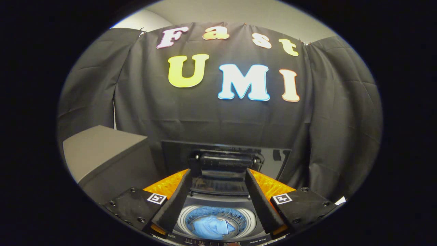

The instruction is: Put the clothes into the washing machine and then close the washing machine lid.

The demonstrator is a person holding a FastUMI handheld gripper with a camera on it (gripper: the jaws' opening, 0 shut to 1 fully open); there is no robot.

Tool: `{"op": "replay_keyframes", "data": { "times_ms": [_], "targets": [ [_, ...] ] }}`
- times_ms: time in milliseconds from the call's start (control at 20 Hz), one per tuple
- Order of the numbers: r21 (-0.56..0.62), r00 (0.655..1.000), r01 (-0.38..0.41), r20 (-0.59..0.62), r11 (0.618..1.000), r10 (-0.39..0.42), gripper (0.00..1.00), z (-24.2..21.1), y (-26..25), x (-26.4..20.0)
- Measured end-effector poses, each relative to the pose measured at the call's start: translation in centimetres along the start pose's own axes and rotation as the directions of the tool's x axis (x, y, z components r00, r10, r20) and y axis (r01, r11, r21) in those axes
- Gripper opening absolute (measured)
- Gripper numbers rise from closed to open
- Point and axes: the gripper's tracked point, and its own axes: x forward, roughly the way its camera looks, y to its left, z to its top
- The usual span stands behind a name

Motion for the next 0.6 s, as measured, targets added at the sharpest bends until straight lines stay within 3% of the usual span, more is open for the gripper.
{"op": "replay_keyframes", "data": {
  "times_ms": [600],
  "targets": [
    [0.054, 0.997, 0.017, 0.070, 0.998, -0.021, 0.97, 5.4, -1.3, 7.1]
  ]
}}
